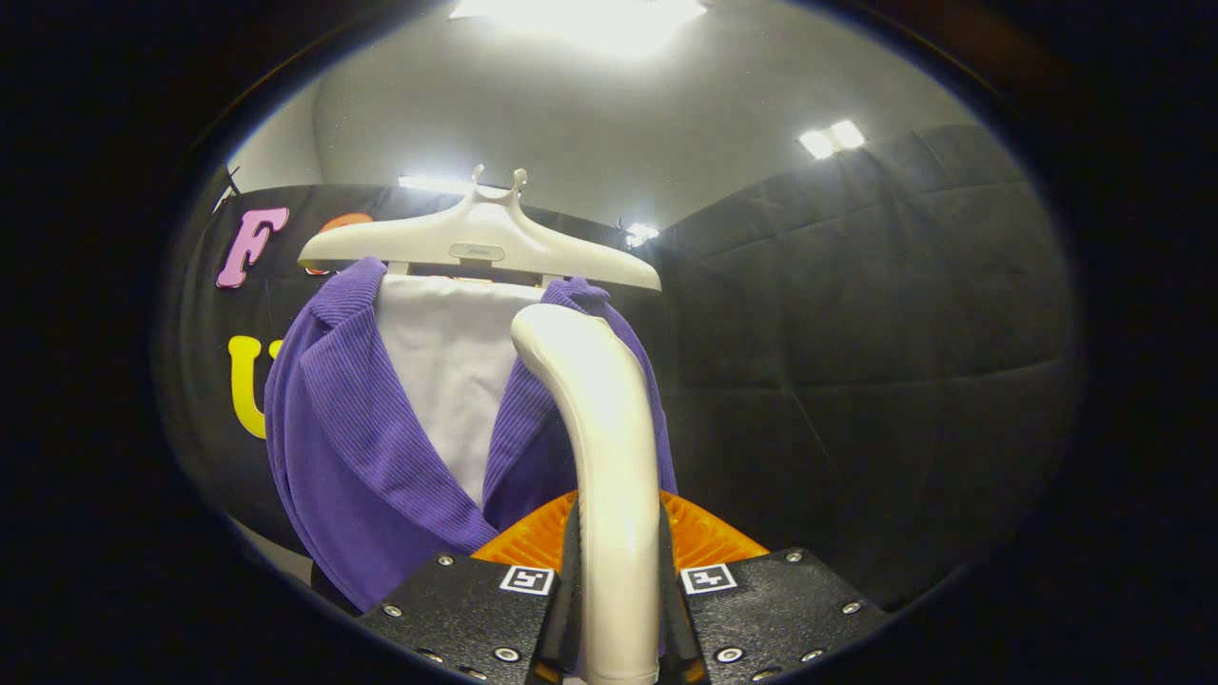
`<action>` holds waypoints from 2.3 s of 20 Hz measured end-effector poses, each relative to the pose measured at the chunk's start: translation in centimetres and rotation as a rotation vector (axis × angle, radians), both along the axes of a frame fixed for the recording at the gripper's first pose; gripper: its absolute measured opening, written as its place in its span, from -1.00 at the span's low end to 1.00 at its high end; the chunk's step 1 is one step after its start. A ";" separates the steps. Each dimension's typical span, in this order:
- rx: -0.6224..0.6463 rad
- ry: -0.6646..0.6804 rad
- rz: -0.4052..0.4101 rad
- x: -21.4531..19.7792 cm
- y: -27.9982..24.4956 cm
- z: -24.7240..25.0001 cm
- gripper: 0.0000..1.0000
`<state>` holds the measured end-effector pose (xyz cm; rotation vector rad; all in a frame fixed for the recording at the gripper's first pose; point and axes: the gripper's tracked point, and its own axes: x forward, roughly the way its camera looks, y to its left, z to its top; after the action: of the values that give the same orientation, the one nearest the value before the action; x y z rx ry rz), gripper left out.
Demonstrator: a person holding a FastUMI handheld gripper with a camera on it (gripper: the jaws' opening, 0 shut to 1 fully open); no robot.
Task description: Iron the clothes twice with a garment steamer, once on the left side and once on the right side.
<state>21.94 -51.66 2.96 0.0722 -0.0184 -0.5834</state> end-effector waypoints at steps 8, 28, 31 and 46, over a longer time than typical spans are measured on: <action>0.052 0.084 0.050 -0.1 1.2 -5.9 -0.32; 0.125 0.301 0.097 -3.6 0.7 -21.9 -0.31; 0.125 0.321 0.109 -3.9 0.9 -23.6 -0.31; 0.226 0.461 0.104 -5.6 2.8 -30.6 -0.31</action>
<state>16.30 -48.90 -27.60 0.1561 0.4969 -0.4851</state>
